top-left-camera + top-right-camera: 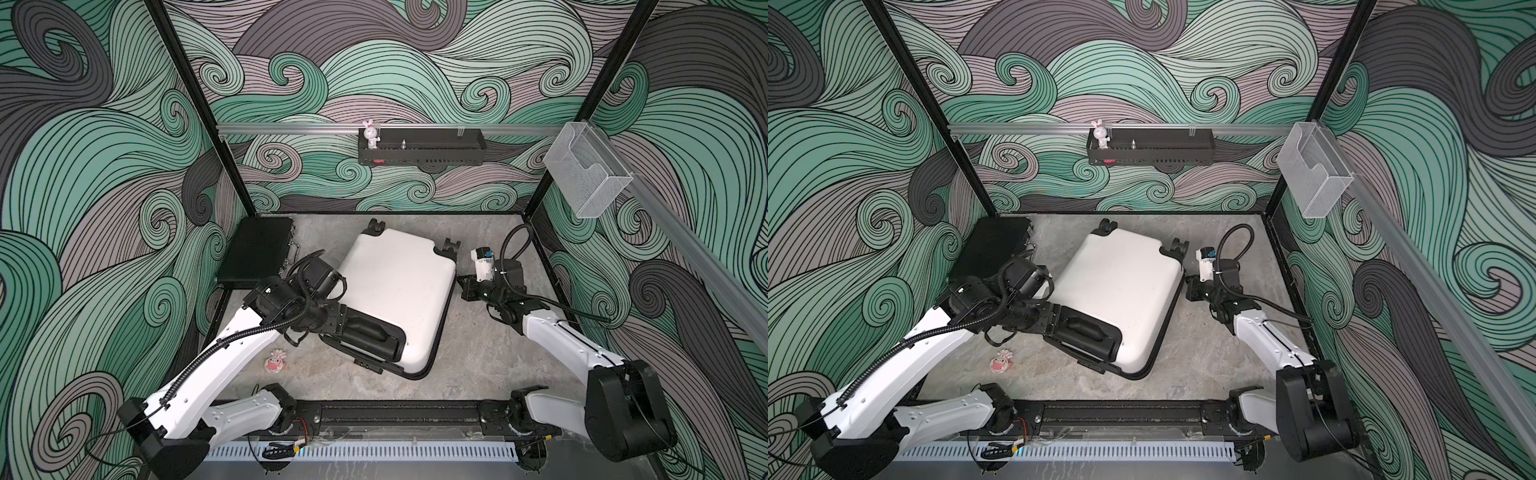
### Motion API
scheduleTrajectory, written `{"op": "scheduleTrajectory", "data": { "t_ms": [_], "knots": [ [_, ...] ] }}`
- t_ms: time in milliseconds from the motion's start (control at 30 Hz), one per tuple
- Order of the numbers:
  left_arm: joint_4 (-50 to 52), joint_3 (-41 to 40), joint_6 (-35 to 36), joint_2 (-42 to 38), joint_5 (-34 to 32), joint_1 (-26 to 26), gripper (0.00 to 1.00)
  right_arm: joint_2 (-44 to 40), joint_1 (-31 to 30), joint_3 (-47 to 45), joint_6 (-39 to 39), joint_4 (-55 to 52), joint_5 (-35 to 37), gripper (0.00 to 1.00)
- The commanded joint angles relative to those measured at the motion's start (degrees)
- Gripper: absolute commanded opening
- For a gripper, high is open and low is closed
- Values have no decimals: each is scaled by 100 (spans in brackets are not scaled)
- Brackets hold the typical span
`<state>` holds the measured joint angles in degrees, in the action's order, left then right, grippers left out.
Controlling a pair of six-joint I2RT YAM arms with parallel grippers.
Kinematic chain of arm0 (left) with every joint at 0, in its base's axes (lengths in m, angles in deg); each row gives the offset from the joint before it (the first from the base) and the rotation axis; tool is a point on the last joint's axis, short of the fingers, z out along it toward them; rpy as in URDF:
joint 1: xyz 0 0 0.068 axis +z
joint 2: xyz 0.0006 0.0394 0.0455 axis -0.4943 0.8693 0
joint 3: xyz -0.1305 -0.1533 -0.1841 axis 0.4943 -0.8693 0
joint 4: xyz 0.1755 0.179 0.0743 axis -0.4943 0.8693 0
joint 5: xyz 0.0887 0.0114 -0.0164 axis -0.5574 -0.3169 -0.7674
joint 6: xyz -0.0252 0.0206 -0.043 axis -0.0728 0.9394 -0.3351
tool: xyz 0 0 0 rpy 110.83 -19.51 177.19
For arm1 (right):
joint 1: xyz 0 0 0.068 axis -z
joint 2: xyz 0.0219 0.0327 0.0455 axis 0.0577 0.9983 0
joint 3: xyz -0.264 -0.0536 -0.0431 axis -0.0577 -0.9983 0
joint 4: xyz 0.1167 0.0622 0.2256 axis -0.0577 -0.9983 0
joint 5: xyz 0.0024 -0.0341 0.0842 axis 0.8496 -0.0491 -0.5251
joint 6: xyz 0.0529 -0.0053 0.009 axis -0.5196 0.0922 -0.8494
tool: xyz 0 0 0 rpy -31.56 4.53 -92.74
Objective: Open the suitcase zippers
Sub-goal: Adjust the suitcase at the center of the board.
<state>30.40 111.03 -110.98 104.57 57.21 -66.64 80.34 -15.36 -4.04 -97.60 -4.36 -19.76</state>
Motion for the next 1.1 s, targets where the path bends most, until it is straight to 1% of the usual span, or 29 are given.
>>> {"op": "scheduleTrajectory", "data": {
  "t_ms": [0, 100, 167, 267, 400, 500, 567, 633, 700, 767, 833, 933, 1067],
  "knots": [
    [-203, -298, -1444, -515, 710, 174, 77, -181, -132, 7, 97, 140, -107, 0],
    [-898, -767, -2032, -881, 1186, 324, 77, -254, -179, -30, 88, 114, -66, 0],
    [-1295, -1034, -2401, -1026, 1339, 340, 77, -298, -209, -51, 71, 100, -47, 0],
    [-1889, -1382, -2756, -1107, 1608, 370, 76, -335, -242, -70, 68, 77, -23, 0],
    [-2236, -1577, -2861, -894, 1765, 423, 76, -400, -262, -129, 70, 37, -32, 0],
    [-2075, -1543, -2732, -668, 1718, 554, 74, -496, -320, -190, 53, 10, -57, 0],
    [-1986, -1565, -2579, -625, 1667, 722, 71, -584, -387, -248, 100, -75, -52, 0],
    [-1860, -1567, -2288, -601, 1691, 1050, 65, -720, -466, -326, 165, -221, -72, 0],
    [-1689, -1490, -1885, -527, 1692, 1413, 59, -861, -531, -427, 181, -337, -105, 0],
    [-1528, -1347, -1388, -353, 1661, 1734, 55, -1022, -599, -560, 129, -353, -207, 0],
    [-1399, -1116, -842, -48, 1580, 2010, 55, -1200, -699, -696, 39, -343, -291, 0],
    [-1396, -666, -224, 414, 1303, 2279, 57, -1398, -920, -820, 3, -435, -312, 0],
    [-1434, -108, 288, 1054, 1218, 2596, 60, -1560, -1093, -933, -194, -517, -284, 0]
  ]
}}
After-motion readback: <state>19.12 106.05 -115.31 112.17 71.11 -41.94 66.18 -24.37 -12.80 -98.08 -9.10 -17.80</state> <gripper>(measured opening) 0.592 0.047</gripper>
